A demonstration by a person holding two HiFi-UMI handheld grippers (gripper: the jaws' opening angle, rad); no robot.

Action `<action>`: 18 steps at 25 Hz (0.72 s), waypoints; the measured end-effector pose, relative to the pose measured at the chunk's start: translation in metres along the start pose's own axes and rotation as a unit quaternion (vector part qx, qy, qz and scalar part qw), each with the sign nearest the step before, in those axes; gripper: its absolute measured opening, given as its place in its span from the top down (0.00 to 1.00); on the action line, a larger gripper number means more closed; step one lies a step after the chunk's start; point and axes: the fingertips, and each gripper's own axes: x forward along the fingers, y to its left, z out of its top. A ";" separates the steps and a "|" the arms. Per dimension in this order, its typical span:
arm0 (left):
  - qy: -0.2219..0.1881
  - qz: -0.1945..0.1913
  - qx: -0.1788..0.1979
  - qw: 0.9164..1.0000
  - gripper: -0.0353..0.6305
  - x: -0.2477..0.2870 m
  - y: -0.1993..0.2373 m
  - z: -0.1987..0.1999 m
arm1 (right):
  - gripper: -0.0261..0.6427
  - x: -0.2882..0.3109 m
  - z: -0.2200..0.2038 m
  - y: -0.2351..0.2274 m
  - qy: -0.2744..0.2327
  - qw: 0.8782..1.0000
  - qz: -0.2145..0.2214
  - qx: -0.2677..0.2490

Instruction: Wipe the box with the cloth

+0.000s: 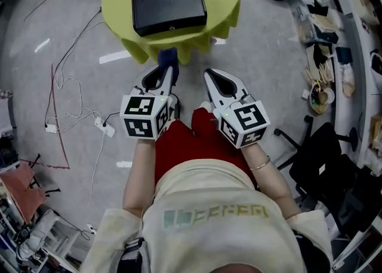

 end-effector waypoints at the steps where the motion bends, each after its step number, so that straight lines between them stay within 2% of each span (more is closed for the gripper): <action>1: -0.008 -0.001 -0.002 1.000 0.85 -0.006 0.004 0.000 | 0.90 0.002 0.000 0.007 -0.002 1.000 0.001 -0.003; 8: -0.056 -0.005 -0.015 0.998 0.85 -0.049 0.037 0.000 | 0.90 0.017 0.007 0.053 -0.021 1.000 -0.007 -0.019; 18: -0.108 -0.012 -0.013 0.994 0.85 -0.110 0.068 -0.007 | 0.91 0.009 0.019 0.099 -0.068 0.996 -0.045 -0.039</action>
